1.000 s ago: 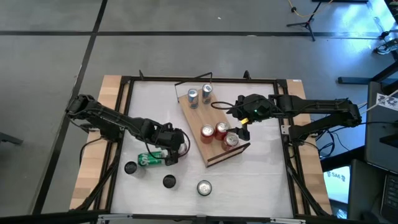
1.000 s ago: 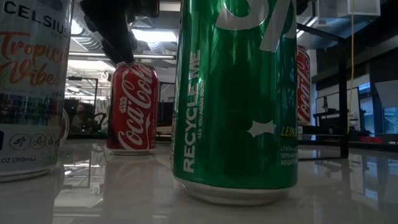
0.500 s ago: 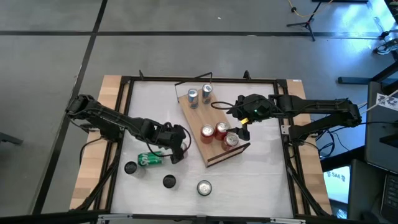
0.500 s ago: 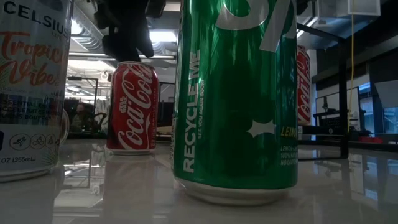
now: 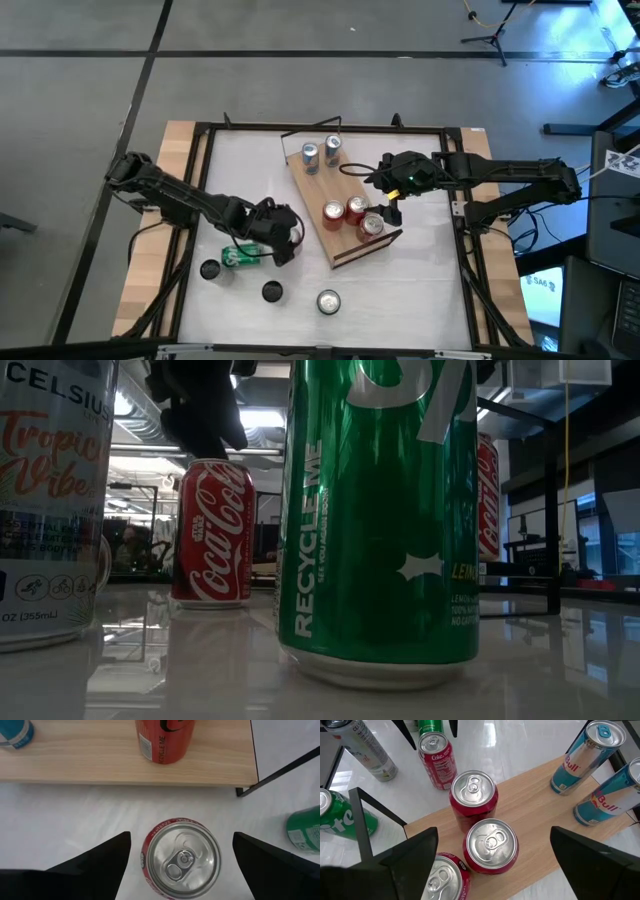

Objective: Place canned beverage on shelf
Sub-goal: Put the red-white soda can on the shelf aligned with the other red-white soda can

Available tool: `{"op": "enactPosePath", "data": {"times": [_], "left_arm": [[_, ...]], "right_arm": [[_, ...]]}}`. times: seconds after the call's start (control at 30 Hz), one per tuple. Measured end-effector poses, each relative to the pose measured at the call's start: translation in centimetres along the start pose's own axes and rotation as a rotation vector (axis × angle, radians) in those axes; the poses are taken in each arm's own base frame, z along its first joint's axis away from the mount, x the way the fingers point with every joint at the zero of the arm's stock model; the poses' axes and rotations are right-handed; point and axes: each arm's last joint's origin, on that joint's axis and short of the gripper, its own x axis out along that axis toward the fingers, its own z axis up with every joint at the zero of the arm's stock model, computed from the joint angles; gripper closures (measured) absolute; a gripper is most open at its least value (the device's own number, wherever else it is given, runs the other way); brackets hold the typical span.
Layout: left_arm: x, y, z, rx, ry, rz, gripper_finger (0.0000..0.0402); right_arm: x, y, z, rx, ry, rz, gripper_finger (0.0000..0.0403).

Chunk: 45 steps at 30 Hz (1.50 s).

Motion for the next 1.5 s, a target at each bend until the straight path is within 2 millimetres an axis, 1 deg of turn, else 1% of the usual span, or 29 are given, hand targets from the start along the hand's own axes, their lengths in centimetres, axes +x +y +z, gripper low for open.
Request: {"op": "enactPosePath", "data": {"times": [0.17, 0.4, 0.77, 1.3, 1.4, 1.5], "left_arm": [[-0.1, -0.2, -0.3, 0.011, -0.013, 0.010, 0.0065], [0.6, 0.1, -1.0, -0.008, 0.000, 0.030, 0.0065], [2.7, 0.5, -3.1, -0.015, 0.021, -0.027, 0.0065], [2.8, 0.5, -3.1, -0.021, 0.008, -0.029, 0.0066], [2.8, 0.5, -3.0, -0.025, -0.003, -0.037, 0.0076], [2.8, 0.4, -2.9, -0.026, -0.016, -0.039, 0.0097]], "right_arm": [[0.0, 0.0, 0.0, 0.001, 0.000, 0.000, 0.0024], [0.0, 0.0, 0.0, 0.001, 0.000, 0.000, 0.0024], [0.0, 0.0, 0.0, 0.001, 0.000, -0.001, 0.0024], [0.0, 0.0, 0.0, 0.001, 0.000, -0.001, 0.0024], [0.0, 0.0, 0.0, 0.001, 0.000, -0.001, 0.0024], [0.0, 0.0, 0.0, 0.001, 0.000, -0.001, 0.0024]]}}
